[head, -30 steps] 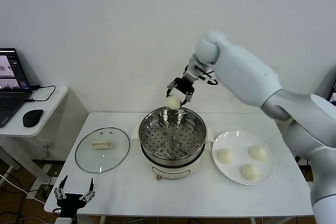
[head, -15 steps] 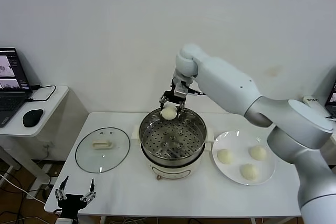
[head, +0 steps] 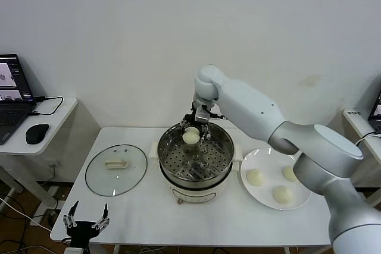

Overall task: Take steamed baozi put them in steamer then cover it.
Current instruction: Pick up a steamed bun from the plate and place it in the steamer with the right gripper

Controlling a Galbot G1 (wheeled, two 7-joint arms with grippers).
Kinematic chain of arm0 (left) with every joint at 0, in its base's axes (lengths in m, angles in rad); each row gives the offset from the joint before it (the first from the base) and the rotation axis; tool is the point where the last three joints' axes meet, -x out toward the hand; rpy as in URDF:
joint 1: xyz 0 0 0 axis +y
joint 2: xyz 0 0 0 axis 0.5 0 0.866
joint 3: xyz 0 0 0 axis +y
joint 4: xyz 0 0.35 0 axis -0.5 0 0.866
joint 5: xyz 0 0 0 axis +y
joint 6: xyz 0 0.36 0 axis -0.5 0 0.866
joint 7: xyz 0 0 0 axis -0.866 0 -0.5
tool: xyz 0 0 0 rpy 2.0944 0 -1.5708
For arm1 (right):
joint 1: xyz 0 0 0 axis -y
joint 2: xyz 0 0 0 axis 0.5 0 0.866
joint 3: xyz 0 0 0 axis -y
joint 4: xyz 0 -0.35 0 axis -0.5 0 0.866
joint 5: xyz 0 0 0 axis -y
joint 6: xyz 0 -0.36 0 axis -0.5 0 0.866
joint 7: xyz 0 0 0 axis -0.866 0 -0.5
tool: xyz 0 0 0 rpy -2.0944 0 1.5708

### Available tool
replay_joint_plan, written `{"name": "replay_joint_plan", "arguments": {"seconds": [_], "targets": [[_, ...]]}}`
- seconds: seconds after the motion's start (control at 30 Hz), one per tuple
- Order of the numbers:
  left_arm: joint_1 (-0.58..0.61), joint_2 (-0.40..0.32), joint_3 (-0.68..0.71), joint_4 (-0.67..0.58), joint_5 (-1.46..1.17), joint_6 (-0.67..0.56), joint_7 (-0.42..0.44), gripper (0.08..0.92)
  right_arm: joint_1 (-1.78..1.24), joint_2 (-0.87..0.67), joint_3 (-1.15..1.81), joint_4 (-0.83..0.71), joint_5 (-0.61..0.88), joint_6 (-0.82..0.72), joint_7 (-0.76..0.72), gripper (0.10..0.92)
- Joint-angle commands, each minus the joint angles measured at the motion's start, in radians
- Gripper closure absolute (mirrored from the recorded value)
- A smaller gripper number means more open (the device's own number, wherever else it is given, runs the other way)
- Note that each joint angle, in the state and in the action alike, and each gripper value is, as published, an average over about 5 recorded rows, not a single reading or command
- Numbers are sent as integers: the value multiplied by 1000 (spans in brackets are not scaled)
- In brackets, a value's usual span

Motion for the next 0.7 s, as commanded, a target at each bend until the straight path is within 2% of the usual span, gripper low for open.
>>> {"name": "replay_joint_plan", "arguments": {"seconds": [0.03, 0.5, 0.7], "targets": [[-3, 3, 1, 6, 0, 0, 2, 177, -36, 12, 23, -26, -101, -4, 73, 378], [-17, 3, 7, 26, -2, 2, 4, 177, -44, 9, 24, -47, -116, -27, 87, 378], [-20, 2, 9, 29, -1, 3, 6, 177, -34, -12, 1, -38, -30, -70, 84, 364]]}}
